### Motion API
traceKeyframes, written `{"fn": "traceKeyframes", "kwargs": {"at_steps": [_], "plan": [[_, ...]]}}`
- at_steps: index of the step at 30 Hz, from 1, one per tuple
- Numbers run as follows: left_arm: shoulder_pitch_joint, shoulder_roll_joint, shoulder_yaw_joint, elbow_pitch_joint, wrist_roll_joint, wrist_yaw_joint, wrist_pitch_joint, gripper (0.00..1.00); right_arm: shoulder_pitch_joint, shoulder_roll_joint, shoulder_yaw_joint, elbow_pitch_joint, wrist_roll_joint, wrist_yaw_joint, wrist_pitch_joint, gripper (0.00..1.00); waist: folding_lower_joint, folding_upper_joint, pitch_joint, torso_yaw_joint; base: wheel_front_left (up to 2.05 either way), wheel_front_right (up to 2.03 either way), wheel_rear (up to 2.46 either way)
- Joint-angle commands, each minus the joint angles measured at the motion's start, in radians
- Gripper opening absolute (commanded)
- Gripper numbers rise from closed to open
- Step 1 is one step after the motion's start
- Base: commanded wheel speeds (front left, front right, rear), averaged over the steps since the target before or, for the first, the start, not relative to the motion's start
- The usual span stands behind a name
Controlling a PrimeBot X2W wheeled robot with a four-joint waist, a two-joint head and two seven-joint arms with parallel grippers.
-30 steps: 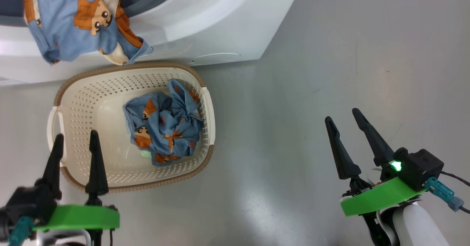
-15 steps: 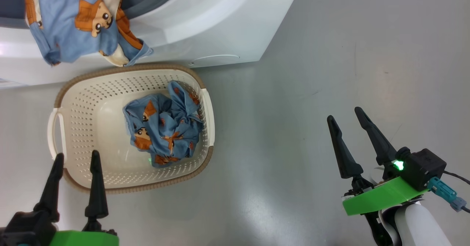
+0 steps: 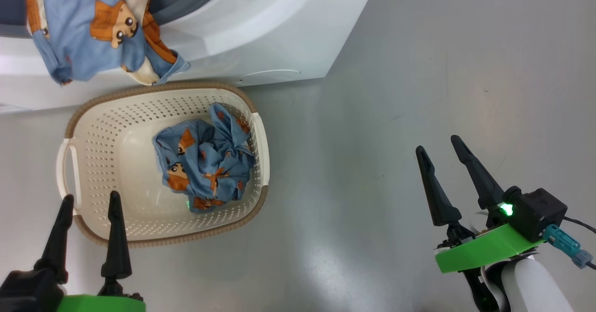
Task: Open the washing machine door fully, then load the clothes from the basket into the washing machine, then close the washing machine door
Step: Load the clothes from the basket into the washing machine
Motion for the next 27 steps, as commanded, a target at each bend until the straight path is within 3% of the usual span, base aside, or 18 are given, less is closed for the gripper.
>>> {"fn": "traceKeyframes", "kwargs": {"at_steps": [1, 13, 27], "plan": [[0.000, 0.013, 0.031, -0.029, -0.007, 0.007, 0.008, 1.00, 0.040, -0.005, 0.013, -0.025, -0.004, 0.002, -0.005, 1.00, 0.0000, -0.0001, 0.002, 0.001, 0.00, 0.00, 0.00], [-0.181, 0.033, 0.007, 0.052, -0.024, -0.010, 0.032, 1.00, 0.028, 0.000, 0.025, -0.024, -0.003, 0.002, -0.005, 1.00, 0.0000, -0.0001, 0.013, -0.019, 0.00, 0.00, 0.00], [-0.474, 0.042, -0.031, 0.315, -0.030, -0.033, 0.001, 1.00, 0.021, 0.016, 0.034, -0.020, 0.000, 0.002, -0.005, 1.00, 0.0000, -0.0001, 0.022, -0.057, 0.00, 0.00, 0.00]]}}
